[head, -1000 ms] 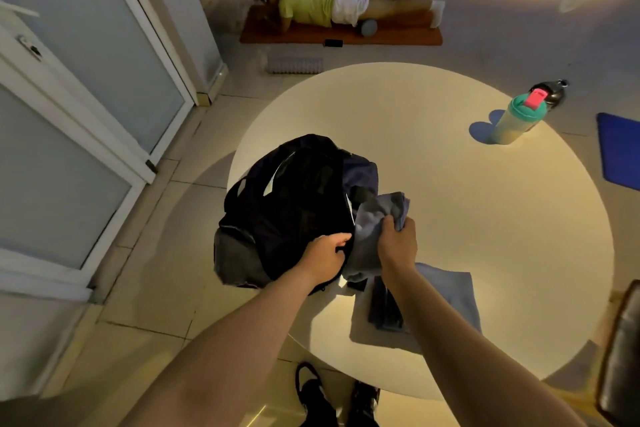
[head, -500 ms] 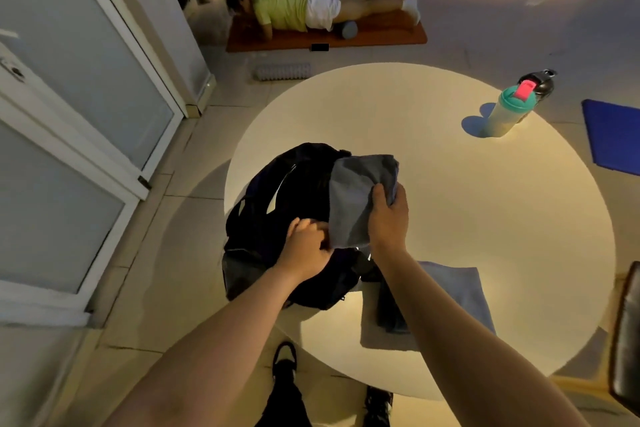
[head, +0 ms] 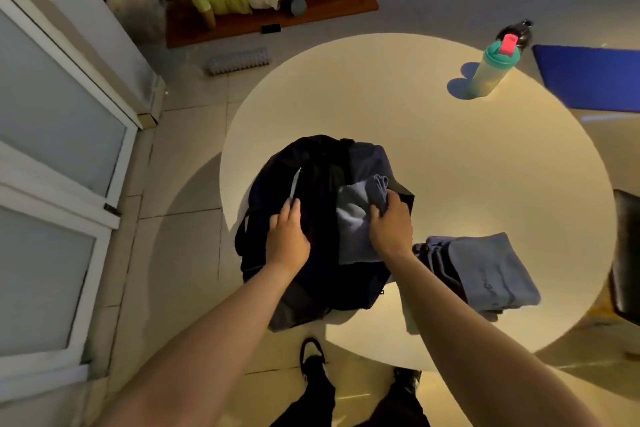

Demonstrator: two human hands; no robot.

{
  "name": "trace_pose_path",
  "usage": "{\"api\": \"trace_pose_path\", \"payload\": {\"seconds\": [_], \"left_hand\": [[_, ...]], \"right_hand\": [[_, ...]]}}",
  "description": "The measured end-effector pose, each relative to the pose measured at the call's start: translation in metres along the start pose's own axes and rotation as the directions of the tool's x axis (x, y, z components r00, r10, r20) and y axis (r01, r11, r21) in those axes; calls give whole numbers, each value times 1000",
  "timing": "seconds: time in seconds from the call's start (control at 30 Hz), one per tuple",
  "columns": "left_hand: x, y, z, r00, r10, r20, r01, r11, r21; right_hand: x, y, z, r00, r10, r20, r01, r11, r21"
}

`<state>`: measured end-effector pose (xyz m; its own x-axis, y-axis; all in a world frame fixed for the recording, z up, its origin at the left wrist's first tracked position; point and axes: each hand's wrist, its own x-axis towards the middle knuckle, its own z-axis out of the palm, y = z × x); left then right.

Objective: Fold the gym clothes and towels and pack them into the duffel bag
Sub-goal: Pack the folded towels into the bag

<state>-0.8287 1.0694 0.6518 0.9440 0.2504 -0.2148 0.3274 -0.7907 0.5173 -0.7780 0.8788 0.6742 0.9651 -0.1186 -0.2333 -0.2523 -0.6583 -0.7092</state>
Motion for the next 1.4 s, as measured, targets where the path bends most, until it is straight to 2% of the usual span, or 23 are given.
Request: {"api": "trace_pose_path", "payload": {"seconds": [0.1,0.17,0.23,0.3,0.37,0.43,0.53,0.6,0.63,0.7,0.77,0.83,0.9,0.93,1.0,1.1,1.17,1.23,1.4], "left_hand": [[-3,-4,-10,999,35,-35,-36,999,-16],[-7,-2,-18,994,48,-95,-51,998,-35],[-10,-3,-25,988,53,-146,-61,997,-50],[-10,-5,-26,986,59,-156,-69,996,-60],[-6,-8,-23,984,91,-154,-101,993,-59],[2,-7,-18,982,122,-146,-128,991,-35],[16,5,-10,954,265,-142,-246,960,135],[24,16,-3,912,407,-49,-374,876,303],[26,21,0,903,428,30,-409,837,364],[32,29,8,918,362,160,-395,812,430],[36,34,16,934,277,224,-354,798,488],[38,37,23,942,244,230,-331,783,527],[41,39,28,950,224,218,-306,814,495],[42,40,30,956,213,204,-284,848,447],[43,43,35,972,182,150,-223,916,334],[47,47,39,987,98,125,-124,966,227],[52,50,40,982,74,174,-117,961,250],[56,54,41,981,106,161,-149,948,281],[59,65,50,973,232,18,-228,939,259]], "right_hand": [[4,-29,10,995,-94,-15,95,959,269],[10,-46,20,1000,-17,0,15,882,471],[18,-52,35,993,77,85,-112,814,569],[23,-50,50,971,118,209,-209,845,493],[25,-44,59,951,143,274,-227,924,307],[27,-35,61,960,135,244,-172,976,135],[30,-27,52,978,75,196,-87,995,52],[34,-24,45,989,16,144,-21,999,34],[37,-24,43,993,-22,113,19,999,25],[47,-25,36,993,-90,76,92,995,-26],[52,-24,30,985,-114,129,129,984,-119],[50,-20,22,975,-138,176,175,961,-212],[41,-12,17,969,-210,131,242,917,-318],[36,-8,17,970,-220,103,242,893,-378],[31,-3,17,987,-139,81,161,870,-466],[32,0,17,993,-38,111,90,858,-506],[35,0,13,985,-61,164,134,867,-480],[38,3,9,975,-113,192,180,908,-379],[47,13,-5,973,-232,5,231,969,-84]]}}
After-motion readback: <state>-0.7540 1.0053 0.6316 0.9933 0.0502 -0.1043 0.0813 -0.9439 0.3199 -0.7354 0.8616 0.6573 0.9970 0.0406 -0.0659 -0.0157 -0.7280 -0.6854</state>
